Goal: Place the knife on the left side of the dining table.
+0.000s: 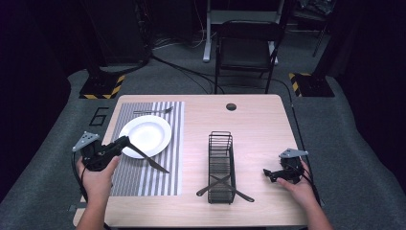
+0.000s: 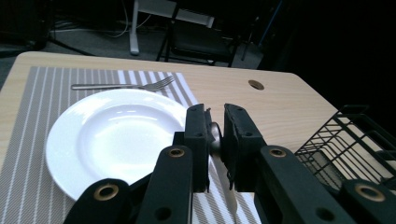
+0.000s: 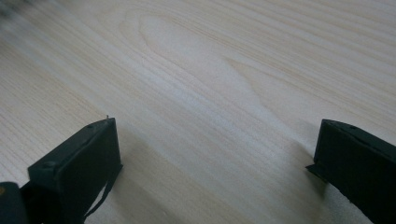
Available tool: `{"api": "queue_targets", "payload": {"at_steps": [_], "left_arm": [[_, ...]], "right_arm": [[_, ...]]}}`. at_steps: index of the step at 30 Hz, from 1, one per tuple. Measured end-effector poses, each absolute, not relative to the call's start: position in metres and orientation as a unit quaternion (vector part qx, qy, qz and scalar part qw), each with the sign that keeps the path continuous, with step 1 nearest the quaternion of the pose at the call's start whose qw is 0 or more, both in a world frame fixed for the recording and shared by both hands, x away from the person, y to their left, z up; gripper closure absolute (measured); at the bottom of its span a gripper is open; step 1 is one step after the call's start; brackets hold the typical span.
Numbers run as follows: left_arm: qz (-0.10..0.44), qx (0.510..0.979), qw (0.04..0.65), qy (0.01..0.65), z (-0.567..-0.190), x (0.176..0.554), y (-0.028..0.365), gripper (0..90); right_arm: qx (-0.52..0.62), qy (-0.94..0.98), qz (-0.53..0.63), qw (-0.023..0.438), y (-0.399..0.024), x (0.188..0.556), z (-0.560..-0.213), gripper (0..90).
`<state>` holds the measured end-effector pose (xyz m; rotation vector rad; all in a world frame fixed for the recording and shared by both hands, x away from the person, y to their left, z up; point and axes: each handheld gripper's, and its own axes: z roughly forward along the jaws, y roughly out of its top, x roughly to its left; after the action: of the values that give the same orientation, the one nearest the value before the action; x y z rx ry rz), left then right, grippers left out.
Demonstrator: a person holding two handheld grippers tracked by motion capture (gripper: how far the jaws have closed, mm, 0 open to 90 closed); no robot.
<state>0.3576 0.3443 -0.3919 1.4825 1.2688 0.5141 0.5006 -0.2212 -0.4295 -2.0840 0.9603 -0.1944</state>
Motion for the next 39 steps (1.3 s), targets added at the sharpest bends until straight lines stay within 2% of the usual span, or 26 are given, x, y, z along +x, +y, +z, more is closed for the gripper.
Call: {"api": "queue_targets", "payload": {"at_steps": [39], "left_arm": [[0.200,0.577,0.543,0.576,-0.451,0.354,0.401,74.1]], "right_arm": [[-0.823,0.386,-0.080,0.408,-0.222,0.500,-0.429,0.0]]}}
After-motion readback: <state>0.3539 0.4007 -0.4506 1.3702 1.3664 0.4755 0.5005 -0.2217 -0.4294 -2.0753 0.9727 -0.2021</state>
